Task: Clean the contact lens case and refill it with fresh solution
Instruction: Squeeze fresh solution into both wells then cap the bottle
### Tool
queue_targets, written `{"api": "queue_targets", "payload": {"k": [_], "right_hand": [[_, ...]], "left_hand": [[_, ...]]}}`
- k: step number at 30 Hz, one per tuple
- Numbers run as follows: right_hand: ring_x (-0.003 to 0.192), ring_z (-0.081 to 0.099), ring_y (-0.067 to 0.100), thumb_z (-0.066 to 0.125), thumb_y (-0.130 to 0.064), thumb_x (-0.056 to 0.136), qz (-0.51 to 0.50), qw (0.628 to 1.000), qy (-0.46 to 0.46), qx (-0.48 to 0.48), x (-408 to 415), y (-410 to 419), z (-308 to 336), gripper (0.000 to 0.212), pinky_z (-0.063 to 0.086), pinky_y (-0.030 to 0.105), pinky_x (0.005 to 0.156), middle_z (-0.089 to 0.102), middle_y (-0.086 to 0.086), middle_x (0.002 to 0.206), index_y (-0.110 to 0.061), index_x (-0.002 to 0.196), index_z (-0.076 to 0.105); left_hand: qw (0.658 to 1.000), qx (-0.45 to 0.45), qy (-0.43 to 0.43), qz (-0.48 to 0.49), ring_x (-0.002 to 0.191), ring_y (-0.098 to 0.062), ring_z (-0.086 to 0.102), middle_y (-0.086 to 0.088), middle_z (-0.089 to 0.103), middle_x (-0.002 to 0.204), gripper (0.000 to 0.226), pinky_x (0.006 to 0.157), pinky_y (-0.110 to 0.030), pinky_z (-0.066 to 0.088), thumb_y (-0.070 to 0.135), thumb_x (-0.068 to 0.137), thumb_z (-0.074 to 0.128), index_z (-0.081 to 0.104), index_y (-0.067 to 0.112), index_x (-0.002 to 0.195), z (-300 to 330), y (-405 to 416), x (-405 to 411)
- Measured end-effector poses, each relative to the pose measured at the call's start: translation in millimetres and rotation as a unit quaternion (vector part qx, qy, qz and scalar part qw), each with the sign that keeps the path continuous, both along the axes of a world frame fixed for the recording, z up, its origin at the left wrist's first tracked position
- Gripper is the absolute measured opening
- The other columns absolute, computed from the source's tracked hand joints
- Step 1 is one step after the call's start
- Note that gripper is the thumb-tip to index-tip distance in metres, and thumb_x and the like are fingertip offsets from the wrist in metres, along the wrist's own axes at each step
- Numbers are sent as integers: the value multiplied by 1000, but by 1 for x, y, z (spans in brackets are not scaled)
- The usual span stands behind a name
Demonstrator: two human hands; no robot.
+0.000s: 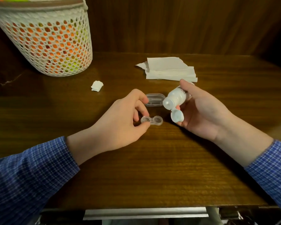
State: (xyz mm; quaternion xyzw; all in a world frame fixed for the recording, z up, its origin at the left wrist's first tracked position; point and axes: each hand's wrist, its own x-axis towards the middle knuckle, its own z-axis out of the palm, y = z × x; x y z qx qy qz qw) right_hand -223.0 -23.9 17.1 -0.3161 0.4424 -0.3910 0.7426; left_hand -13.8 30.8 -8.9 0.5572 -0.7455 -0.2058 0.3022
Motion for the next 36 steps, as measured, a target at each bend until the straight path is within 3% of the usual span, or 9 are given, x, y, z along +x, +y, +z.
{"api": "queue_targets", "payload": {"k": [5,12,19,30,36], "right_hand": [[61,61,16,69,-49,91,15,997,56,-49,5,-4,-4,42,57,31,63,70,2,67,-14,112,63],[51,56,11,71,-47,91,21,985,119,-127,8,-2,-6,40,49,25,47,67,-1,62,-11,107,64],[52,59,8,69,-44,94,13,968,170,-184,11,4,-6,29,48,22,46,71,-3,70,-16,103,66],[53,61,3,71,-47,91,9,954,205,-218,13,8,-7,32,49,19,48,74,-9,74,-23,111,66],[54,60,5,70,-50,90,12,948,220,-228,16,8,-7,36,49,19,48,74,-1,89,-24,114,64]], "left_hand": [[1000,-7,-15,-16,91,2,63,18,69,96,54,66,-8,50,25,87,81,50,28,131,2,4,2],[1000,-7,-16,-17,87,0,64,18,70,95,52,64,-8,49,24,85,81,53,26,129,5,4,2],[1000,0,-13,-12,84,-3,65,16,71,95,51,64,-11,50,23,84,82,55,25,127,7,5,1],[1000,7,-11,-10,84,-2,65,16,71,94,51,64,-11,51,24,84,82,54,26,127,7,6,-1],[1000,-5,-19,-13,82,-5,65,15,71,95,50,64,-13,50,23,85,82,55,23,126,7,6,-1]]}}
